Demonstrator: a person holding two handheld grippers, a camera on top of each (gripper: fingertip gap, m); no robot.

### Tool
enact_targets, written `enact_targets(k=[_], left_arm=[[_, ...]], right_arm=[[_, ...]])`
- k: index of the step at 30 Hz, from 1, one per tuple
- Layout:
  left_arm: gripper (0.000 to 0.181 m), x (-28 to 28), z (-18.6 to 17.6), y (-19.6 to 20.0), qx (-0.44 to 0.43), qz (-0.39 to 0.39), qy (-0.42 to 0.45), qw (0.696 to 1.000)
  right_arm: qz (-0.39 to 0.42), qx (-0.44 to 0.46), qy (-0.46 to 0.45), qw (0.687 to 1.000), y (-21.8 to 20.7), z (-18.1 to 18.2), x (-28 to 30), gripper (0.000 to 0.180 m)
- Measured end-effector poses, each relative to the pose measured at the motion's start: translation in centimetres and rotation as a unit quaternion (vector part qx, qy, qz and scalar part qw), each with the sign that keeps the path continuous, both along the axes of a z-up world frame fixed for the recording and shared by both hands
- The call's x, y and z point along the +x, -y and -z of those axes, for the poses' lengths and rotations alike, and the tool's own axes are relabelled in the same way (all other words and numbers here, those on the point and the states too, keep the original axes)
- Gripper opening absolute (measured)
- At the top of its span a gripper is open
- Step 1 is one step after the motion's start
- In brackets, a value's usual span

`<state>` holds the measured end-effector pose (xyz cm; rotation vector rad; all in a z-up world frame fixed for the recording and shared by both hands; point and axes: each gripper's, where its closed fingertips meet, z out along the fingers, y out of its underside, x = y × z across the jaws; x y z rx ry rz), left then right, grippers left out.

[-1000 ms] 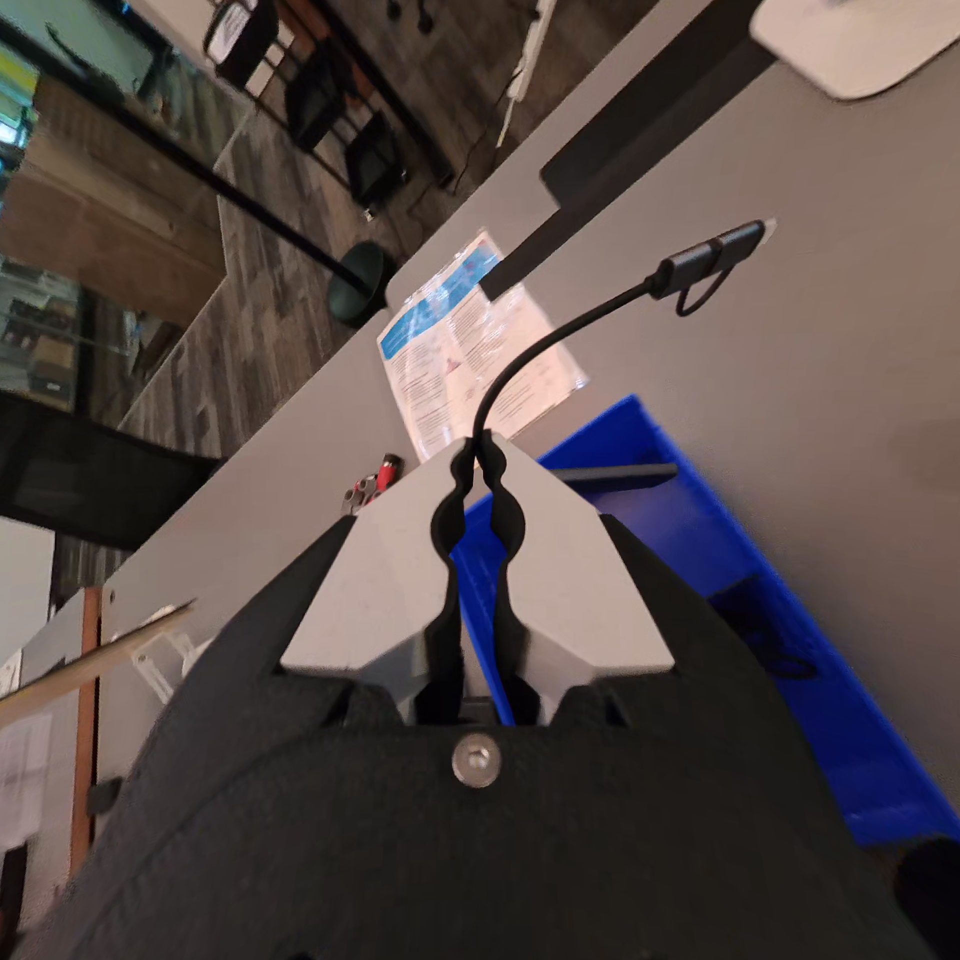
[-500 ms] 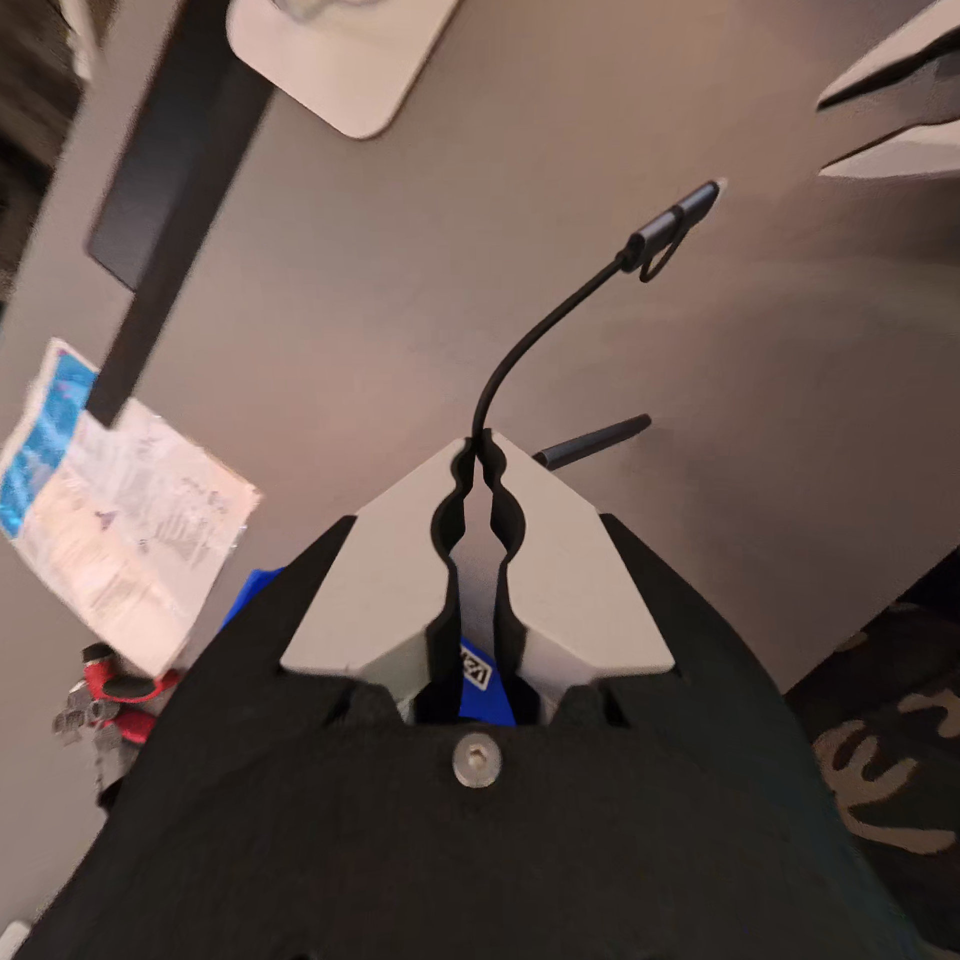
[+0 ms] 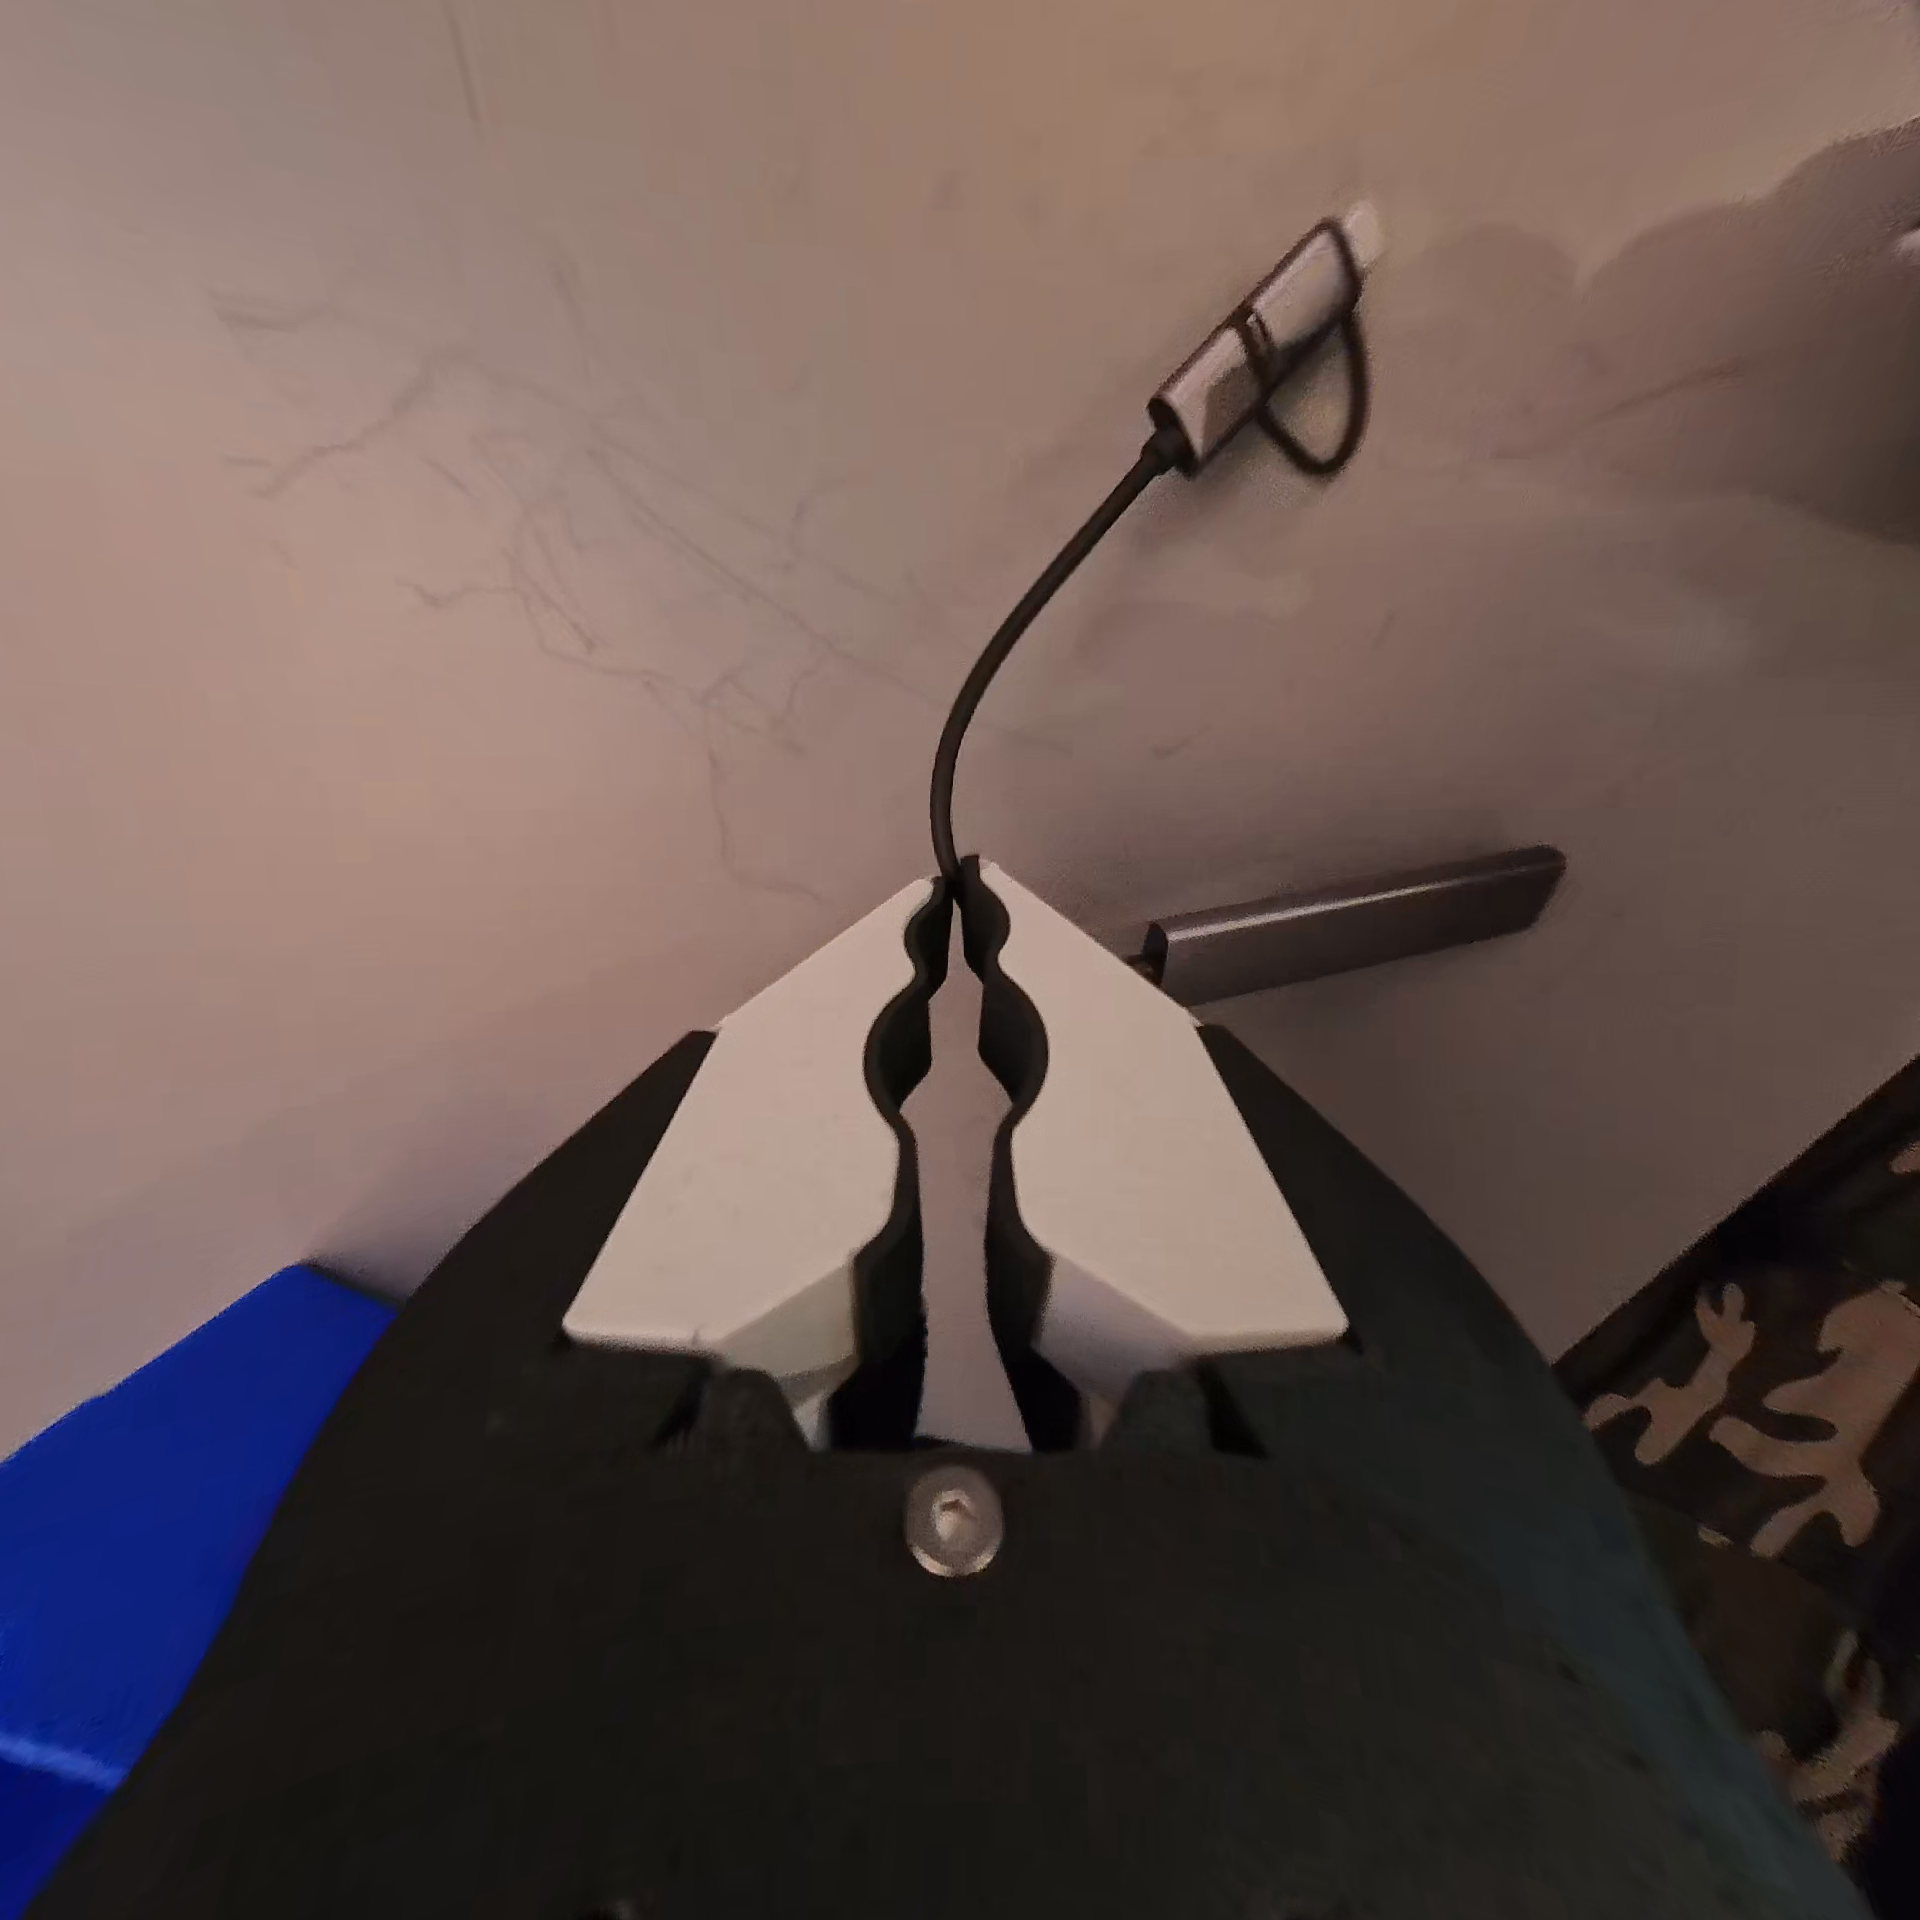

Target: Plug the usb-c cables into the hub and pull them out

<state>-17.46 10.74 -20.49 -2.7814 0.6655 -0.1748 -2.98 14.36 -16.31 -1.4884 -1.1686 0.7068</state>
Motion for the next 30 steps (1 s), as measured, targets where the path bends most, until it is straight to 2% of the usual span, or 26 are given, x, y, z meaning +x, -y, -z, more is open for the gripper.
enact_targets(k=[3,9,10,12,14,17,20,23,26,30], left_arm=[[0.000,-0.5,2.3,0.9,-0.051,0.006,-0.030,0.998],[0.001,-0.4,3.7,1.2,-0.060,0.002,-0.026,0.998],[0.004,-0.3,3.6,1.2,-0.057,-0.001,-0.019,0.998],[0.028,-0.8,3.3,1.5,-0.056,-0.013,-0.019,0.998],[0.038,-1.5,1.4,1.9,-0.031,-0.016,-0.029,0.999],[0.042,-3.8,-4.1,3.2,0.045,-0.030,-0.041,0.998],[0.036,-9.8,-8.9,6.5,0.085,-0.091,-0.075,0.989],[0.031,-15.4,-10.7,11.7,0.074,-0.162,-0.071,0.981],[0.029,-19.2,-10.0,16.7,0.055,-0.214,-0.066,0.973],[0.032,-21.6,-6.3,20.8,0.017,-0.271,-0.048,0.961]], right_arm=[[-0.003,0.002,0.007,1.000,0.1,0.2,-0.1,0.021],[-0.008,0.004,0.012,1.000,0.3,0.3,-0.3,0.021],[-0.008,0.004,0.011,1.000,0.3,0.3,-0.3,0.021],[-0.008,0.002,0.008,1.000,0.2,0.2,-0.2,0.021],[-0.008,0.001,0.004,1.000,0.2,0.1,-0.2,0.021],[-0.007,-0.003,-0.001,1.000,0.1,0.0,-0.1,0.021],[-0.007,-0.004,-0.002,1.000,0.1,0.0,-0.1,0.021],[-0.008,-0.003,0.000,1.000,0.1,0.0,-0.1,0.021],[-0.008,-0.003,0.001,1.000,0.1,0.0,-0.1,0.021],[-0.008,0.000,0.006,1.000,0.2,0.1,-0.2,0.021]])
